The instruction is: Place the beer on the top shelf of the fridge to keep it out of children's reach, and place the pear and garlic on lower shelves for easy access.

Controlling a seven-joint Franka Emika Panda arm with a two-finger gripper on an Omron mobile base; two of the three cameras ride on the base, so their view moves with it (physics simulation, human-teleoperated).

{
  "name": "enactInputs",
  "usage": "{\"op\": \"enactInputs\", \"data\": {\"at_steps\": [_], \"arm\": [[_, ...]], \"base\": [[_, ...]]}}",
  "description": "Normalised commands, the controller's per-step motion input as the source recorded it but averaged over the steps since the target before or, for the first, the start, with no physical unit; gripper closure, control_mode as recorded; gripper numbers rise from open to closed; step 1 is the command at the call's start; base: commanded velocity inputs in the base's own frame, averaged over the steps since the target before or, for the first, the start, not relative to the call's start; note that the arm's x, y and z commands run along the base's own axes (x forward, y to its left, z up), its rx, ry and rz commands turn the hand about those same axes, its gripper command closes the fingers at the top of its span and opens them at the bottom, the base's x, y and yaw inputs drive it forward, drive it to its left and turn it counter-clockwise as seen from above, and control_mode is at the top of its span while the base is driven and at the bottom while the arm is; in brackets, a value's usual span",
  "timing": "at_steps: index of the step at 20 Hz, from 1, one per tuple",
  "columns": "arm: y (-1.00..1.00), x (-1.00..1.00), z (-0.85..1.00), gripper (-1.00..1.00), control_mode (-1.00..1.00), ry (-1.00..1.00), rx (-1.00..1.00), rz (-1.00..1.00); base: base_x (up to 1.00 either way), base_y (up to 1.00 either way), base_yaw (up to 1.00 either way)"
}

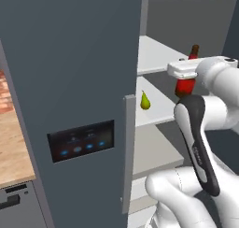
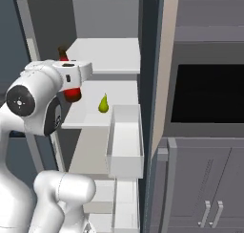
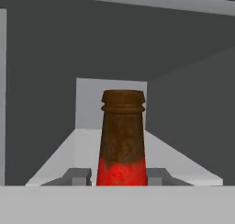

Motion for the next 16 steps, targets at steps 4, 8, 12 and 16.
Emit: {"op": "enactInputs", "data": {"at_steps": [4, 8, 12, 16], "arm": [[-0.24, 0.20, 0.40, 1.00, -1.00, 0.03, 0.00, 0.00], [-0.08, 0.27, 0.16, 1.00, -1.00, 0.06, 0.00, 0.00], [0.00, 0.32, 0.01, 1.00, -1.00, 0.00, 0.00, 0.01], [0.00, 0.34, 0.09, 1.00, -1.00, 0.00, 0.00, 0.01]], "base": [[0.00, 0.00, 0.00], [0.00, 0.00, 0.00], [0.00, 0.00, 0.00], [0.00, 0.00, 0.00]]}}
